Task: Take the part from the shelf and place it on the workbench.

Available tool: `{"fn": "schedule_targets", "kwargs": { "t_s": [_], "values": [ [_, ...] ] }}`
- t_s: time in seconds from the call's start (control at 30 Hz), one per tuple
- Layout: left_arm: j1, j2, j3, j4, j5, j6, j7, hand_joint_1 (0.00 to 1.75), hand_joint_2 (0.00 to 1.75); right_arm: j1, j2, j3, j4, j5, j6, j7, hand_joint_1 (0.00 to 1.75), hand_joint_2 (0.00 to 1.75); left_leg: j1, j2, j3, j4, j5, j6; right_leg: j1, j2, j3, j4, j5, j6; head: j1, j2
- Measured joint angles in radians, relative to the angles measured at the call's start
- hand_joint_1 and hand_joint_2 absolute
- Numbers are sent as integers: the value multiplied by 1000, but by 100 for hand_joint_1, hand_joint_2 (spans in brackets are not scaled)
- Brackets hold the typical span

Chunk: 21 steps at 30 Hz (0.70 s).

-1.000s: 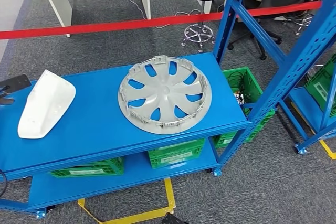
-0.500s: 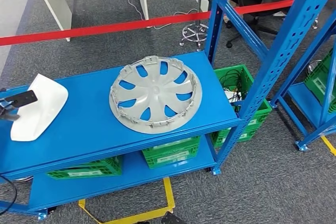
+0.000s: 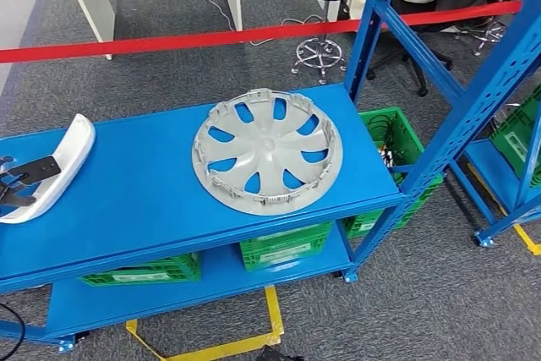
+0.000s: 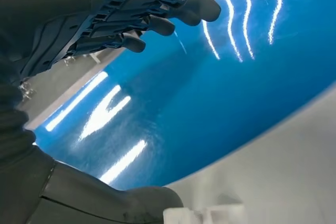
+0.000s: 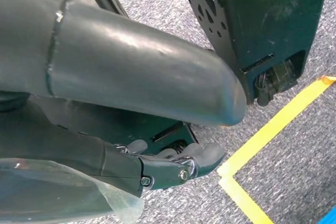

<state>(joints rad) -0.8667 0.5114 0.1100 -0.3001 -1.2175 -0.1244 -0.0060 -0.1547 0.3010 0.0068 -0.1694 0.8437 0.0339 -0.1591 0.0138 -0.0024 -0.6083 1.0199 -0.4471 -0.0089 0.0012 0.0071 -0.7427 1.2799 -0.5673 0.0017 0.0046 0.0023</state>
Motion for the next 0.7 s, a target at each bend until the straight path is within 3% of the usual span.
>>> {"fn": "schedule_targets", "kwargs": {
  "t_s": [0.07,0.13,0.23,0.3,0.4,0.43,0.47,0.5,0.6,0.63,0.7],
  "values": [
    [3,3,11,0,7,-22,15,0,175,-1,0,12,0,-6,0,0,0,0,-3,-1,2,0,-1,-1,2,1,66,-132,63,-11,0,0],
    [8,10,28,0,18,-52,37,0,175,-1,0,29,0,-12,-1,0,0,0,-5,-1,1,1,-2,-6,5,2,119,-230,89,-18,-1,0],
    [26,19,53,0,32,-70,51,0,175,1,0,56,0,-21,-2,1,0,0,-4,0,3,-3,-1,-20,4,5,133,-252,91,-23,-2,0],
    [34,21,66,0,33,-63,52,0,175,1,0,71,0,-27,-5,2,0,0,-3,0,-7,24,-24,-30,0,5,137,-258,95,-30,-4,0],
    [40,17,76,0,30,-47,51,0,175,1,0,82,0,-31,-7,5,0,0,-1,0,-81,196,-111,-43,-1,3,140,-260,95,-35,-6,0],
    [45,14,78,0,28,-43,51,0,175,1,-1,84,0,-32,-8,6,0,0,0,0,-105,249,-128,-46,-1,2,141,-260,95,-36,-6,0],
    [49,11,80,0,26,-39,51,0,175,1,-1,87,0,-32,-8,7,0,0,1,0,-116,273,-127,-47,-1,2,141,-260,94,-36,-6,0],
    [52,8,82,0,23,-35,51,0,175,1,-1,89,0,-32,-9,8,0,0,3,0,-108,255,-104,-49,-1,3,142,-259,94,-36,-6,0],
    [53,4,89,0,20,-14,47,0,175,1,-1,92,0,-32,-10,12,0,0,6,0,-23,68,-10,-48,0,5,144,-254,89,-31,-6,0],
    [51,1,92,0,21,-3,42,0,175,1,-1,93,0,-32,-11,13,0,0,5,0,-4,25,1,-44,2,6,142,-253,88,-28,-5,0],
    [48,-9,99,0,23,23,28,0,175,1,-1,94,0,-32,-14,16,0,0,-1,-1,6,0,-1,-33,4,5,139,-252,89,-20,-4,0]
  ]
}}
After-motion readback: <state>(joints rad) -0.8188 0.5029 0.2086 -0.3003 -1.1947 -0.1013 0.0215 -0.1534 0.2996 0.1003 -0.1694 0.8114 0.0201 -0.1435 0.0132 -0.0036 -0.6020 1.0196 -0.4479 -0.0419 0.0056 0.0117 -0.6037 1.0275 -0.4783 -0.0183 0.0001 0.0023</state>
